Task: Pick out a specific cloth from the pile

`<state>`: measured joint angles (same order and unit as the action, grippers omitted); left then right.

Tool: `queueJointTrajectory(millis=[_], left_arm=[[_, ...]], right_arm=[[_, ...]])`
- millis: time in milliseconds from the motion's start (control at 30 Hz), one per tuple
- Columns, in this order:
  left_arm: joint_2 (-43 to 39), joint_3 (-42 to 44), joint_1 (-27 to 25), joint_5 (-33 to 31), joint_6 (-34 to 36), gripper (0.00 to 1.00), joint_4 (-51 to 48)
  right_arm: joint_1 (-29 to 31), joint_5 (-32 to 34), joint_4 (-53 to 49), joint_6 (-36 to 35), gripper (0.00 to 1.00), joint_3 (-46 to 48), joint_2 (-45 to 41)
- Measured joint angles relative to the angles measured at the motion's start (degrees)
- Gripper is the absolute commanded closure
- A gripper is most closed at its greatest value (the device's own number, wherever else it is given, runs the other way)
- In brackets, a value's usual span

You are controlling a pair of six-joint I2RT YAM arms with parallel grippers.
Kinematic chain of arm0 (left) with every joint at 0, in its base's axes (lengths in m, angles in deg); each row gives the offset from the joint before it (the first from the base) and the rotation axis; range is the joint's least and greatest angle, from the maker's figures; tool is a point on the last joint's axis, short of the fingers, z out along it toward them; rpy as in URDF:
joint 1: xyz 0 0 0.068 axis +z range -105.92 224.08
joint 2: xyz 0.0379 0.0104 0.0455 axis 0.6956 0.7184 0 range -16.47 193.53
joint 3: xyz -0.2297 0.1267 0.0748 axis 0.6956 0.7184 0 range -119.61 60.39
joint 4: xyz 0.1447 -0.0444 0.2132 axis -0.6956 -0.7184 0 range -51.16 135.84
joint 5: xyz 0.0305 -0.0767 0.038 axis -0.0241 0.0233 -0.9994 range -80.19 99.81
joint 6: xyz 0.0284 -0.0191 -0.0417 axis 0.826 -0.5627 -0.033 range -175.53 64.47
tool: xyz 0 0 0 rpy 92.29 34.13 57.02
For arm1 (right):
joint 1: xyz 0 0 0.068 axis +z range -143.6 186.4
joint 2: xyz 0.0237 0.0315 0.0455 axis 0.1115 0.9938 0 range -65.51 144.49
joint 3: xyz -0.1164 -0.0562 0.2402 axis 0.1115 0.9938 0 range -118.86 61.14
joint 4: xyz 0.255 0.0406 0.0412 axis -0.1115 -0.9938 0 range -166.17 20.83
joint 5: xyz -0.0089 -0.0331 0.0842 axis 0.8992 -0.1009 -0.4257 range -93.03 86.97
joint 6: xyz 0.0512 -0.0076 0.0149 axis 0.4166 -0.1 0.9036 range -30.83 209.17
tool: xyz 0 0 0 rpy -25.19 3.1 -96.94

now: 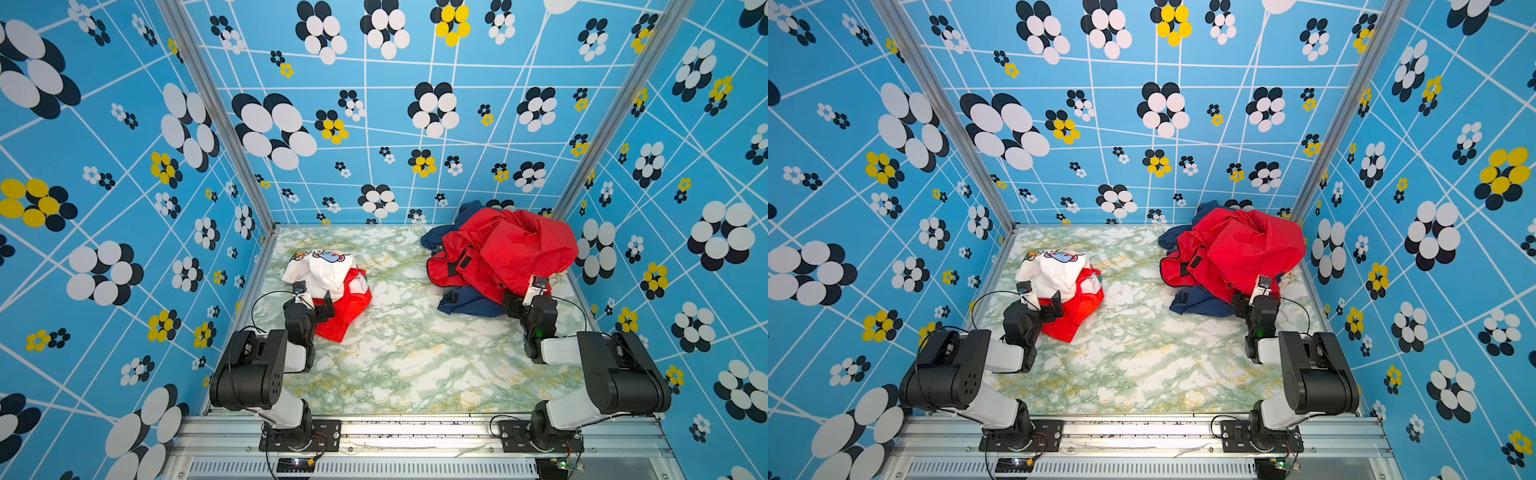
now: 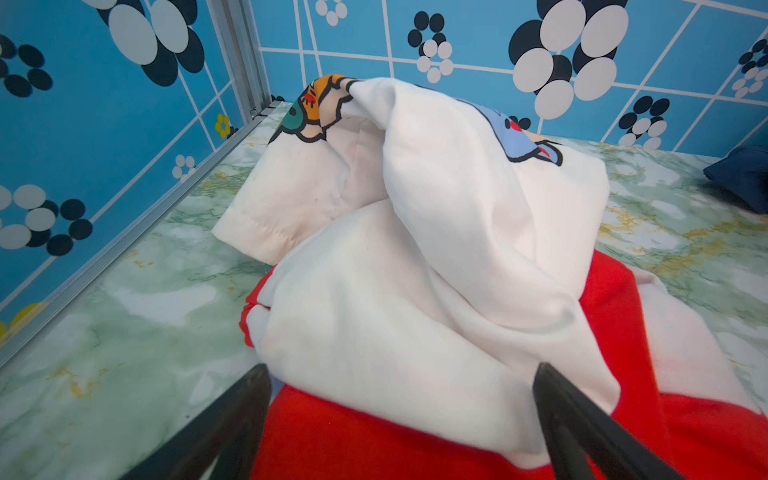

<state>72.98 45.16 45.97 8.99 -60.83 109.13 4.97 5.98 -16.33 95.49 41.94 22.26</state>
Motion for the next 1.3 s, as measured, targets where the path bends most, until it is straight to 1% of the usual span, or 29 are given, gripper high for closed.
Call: queueJointTrajectory(millis=[167, 433, 633, 867, 1300], left_arm=[[0.0, -4.4, -1.2, -0.5, 1.2, 0.01, -4.9], [0.0, -4.9, -1.7, -1.3, 2.0, 0.01, -7.9], [0.0, -4.9, -1.7, -1.4, 2.0, 0.01, -8.1], [0.0, -4.9, -1.8, -1.3, 2.2, 0.01, -8.1], [0.0, -4.9, -1.8, -1.4, 2.2, 0.01, -8.1]], right_arm=[[-0.1, -1.7, 0.1, -1.1, 0.01, -0.8, 0.1], [-0.1, -2.1, 0.0, -1.3, 0.01, -0.8, 0.1], [-0.1, -2.1, 0.0, -1.5, 0.01, -0.8, 0.1], [-0.1, -3.8, -1.4, -2.7, 0.01, -1.7, 0.1], [-0.1, -4.0, -1.6, -2.8, 0.01, -1.9, 0.1]])
